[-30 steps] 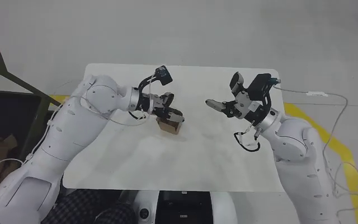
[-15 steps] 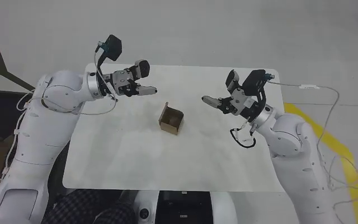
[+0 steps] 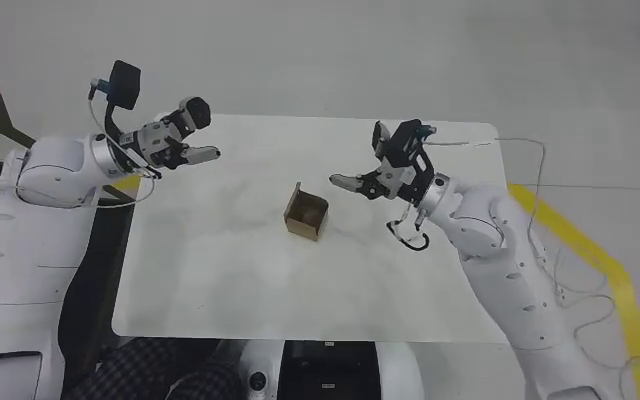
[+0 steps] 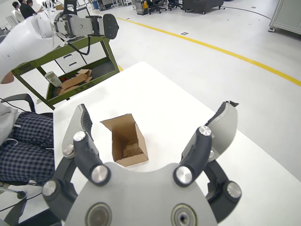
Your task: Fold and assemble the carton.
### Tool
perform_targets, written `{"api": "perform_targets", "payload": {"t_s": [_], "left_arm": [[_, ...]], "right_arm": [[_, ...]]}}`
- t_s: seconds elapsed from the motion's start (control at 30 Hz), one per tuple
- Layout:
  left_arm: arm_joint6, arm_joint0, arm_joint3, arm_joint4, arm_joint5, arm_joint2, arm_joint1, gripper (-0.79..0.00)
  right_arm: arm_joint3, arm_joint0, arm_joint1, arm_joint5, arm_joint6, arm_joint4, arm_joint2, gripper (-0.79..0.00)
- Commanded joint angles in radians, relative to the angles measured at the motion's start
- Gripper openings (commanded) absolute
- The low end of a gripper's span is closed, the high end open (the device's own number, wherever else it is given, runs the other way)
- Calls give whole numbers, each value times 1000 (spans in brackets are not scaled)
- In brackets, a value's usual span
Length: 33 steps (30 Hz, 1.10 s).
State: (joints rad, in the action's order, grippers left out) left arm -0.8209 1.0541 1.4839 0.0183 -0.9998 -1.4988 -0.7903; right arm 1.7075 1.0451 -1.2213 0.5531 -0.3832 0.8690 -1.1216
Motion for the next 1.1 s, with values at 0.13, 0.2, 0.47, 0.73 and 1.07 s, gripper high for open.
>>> {"api": "perform_targets", "payload": {"t_s": [0.13, 0.2, 0.47, 0.73, 1.07], "left_arm": [[13, 60, 9, 1, -12, -51, 33, 0], [13, 70, 7, 17, -12, -53, 40, 0], [13, 70, 7, 17, -12, -53, 40, 0], [13, 70, 7, 17, -12, -53, 40, 0], [13, 70, 7, 17, -12, -53, 40, 0]], "right_arm": [[-117, -134, -25, 66, 31, 94, 126, 0], [-152, -169, -31, 113, 12, 92, 155, 0], [-152, -169, -31, 113, 12, 92, 155, 0], [-142, -162, -30, 103, 15, 108, 157, 0], [-215, -209, -41, 200, 37, 185, 223, 0]]}}
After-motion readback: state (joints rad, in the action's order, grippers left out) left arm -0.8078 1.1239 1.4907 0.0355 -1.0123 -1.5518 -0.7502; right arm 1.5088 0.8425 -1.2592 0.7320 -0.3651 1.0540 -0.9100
